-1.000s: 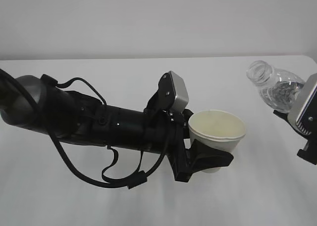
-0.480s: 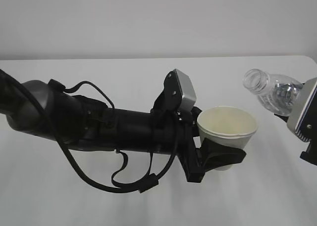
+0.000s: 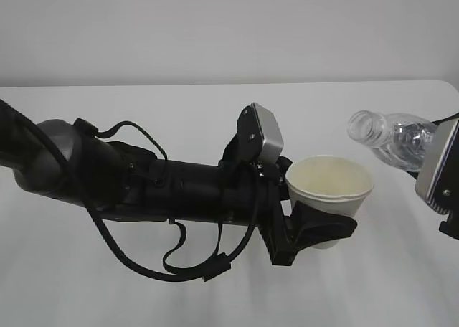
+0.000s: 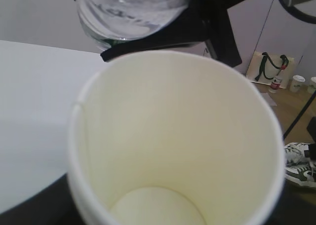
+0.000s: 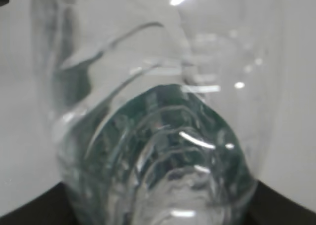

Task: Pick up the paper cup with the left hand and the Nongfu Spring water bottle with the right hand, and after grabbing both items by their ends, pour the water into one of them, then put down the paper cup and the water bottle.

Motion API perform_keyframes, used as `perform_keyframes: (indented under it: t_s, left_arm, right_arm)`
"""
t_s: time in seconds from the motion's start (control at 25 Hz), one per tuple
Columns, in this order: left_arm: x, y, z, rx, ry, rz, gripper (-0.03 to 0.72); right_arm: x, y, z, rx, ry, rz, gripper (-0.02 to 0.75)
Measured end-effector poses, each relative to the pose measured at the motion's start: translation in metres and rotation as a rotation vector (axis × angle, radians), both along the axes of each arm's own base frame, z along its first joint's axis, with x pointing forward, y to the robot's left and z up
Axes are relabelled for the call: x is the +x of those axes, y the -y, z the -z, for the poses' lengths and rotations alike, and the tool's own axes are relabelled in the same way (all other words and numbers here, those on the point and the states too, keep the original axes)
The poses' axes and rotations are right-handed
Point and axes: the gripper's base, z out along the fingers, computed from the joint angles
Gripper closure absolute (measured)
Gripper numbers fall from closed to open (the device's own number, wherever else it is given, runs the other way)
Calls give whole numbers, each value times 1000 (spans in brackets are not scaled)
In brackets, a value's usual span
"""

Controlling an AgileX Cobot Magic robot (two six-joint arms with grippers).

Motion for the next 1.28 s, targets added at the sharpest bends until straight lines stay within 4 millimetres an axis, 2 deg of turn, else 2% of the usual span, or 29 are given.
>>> perform_keyframes:
  t_s: [1.28]
  left_arm:
    - [-2,0,1,13,13,27,225]
  right_arm:
    - [1,-3,-5,-149,112,-108,335]
